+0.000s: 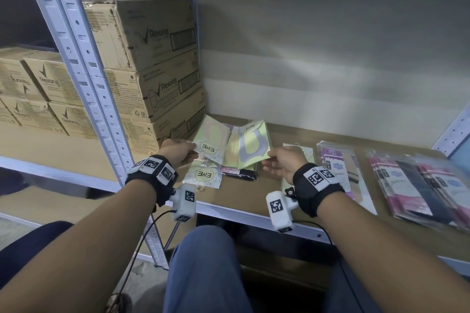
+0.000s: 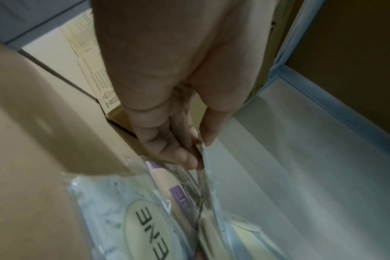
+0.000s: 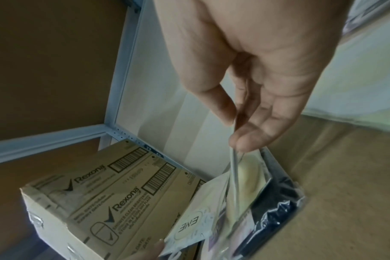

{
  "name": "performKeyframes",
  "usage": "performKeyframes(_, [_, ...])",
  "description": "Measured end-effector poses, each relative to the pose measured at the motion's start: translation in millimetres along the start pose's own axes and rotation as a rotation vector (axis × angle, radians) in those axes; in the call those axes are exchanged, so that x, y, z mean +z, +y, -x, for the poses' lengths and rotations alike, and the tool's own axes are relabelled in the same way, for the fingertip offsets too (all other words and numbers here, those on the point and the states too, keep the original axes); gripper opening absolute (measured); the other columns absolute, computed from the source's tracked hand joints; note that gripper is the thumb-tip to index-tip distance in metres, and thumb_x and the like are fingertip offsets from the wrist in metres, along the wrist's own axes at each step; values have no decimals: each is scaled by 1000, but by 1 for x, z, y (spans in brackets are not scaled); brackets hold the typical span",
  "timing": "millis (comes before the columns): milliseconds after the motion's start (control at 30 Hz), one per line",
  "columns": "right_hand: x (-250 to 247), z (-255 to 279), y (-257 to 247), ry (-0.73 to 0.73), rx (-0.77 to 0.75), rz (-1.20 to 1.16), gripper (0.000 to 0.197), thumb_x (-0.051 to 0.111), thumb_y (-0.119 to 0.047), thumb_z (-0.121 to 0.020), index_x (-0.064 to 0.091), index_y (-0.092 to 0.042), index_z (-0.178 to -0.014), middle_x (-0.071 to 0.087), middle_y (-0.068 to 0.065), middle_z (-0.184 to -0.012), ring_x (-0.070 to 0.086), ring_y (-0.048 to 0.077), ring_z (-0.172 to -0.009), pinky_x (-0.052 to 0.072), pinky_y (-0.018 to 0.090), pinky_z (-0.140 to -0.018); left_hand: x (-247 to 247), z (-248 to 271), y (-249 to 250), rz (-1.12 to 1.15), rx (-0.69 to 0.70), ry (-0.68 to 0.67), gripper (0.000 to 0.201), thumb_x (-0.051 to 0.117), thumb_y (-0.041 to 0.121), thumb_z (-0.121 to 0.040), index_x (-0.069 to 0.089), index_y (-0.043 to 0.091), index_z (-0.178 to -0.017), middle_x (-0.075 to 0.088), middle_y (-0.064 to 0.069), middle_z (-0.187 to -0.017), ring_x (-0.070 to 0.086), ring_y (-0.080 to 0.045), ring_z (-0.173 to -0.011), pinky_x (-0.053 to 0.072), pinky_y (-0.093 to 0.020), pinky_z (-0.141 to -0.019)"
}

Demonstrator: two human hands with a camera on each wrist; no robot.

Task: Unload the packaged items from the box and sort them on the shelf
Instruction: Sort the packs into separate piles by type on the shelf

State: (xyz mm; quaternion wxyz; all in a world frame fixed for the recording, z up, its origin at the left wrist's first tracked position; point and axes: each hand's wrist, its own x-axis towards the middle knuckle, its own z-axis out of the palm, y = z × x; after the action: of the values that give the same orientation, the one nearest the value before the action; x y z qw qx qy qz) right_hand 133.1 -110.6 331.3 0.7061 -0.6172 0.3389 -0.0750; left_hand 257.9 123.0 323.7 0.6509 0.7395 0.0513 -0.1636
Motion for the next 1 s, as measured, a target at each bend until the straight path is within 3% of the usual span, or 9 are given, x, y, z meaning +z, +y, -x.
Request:
performKeyframes(233, [-36,20,-2,36,-50,-58,18,47,4,-91,54,-3,-106,60,11,-82,61,18,-62,54,30,-52,22,25,10,235,5,-78,21,57,-1,-90,54,-4,-111,67,-20,-75,66,-16,-45,58,-24,-49])
performKeyframes(400, [-69,30,2,94,-95,-108,17,48,4,-91,54,-3,-104,58,10,-80,58,18,-60,50,28,-51,52,44,10,233,103,-62,5,54,-5,-91,54,0,-92,67,-13,-67,66,-14,-48,57,-26,-53])
performKeyframes(500, [-88,34,6,152,-110,-131,20,48,3,-91,55,-5,-107,58,10,-82,56,17,-57,47,23,-43,77,56,9,260,133,-88,12,54,-5,-91,50,5,-86,64,-12,-75,65,-14,-53,54,-22,-51])
performKeyframes(567, [-103,38,7,179,-117,-138,20,48,3,-91,56,-5,-107,58,11,-81,55,16,-56,45,22,-41,96,62,6,284,135,-140,14,53,-4,-91,49,7,-85,64,-13,-77,65,-12,-50,53,-19,-50])
performKeyframes(767, [-153,48,12,241,-126,-202,17,48,5,-91,57,-7,-99,56,8,-73,51,16,-55,42,26,-48,148,79,-3,325,91,-253,11,54,-2,-92,49,8,-90,68,-14,-84,67,-10,-50,55,-19,-50])
performKeyframes(900, [-184,55,18,302,-113,-239,18,49,6,-90,56,-8,-98,56,9,-72,50,15,-53,42,24,-42,175,87,-11,344,55,-319,11,55,-3,-91,48,6,-91,68,-22,-93,67,-15,-54,57,-23,-56])
performKeyframes(1000, [-203,58,23,345,-104,-241,19,46,6,-90,56,-5,-103,55,7,-69,49,14,-51,40,21,-38,193,95,-17,344,47,-340,16,55,-4,-91,47,8,-84,66,-18,-87,67,-14,-54,56,-24,-58])
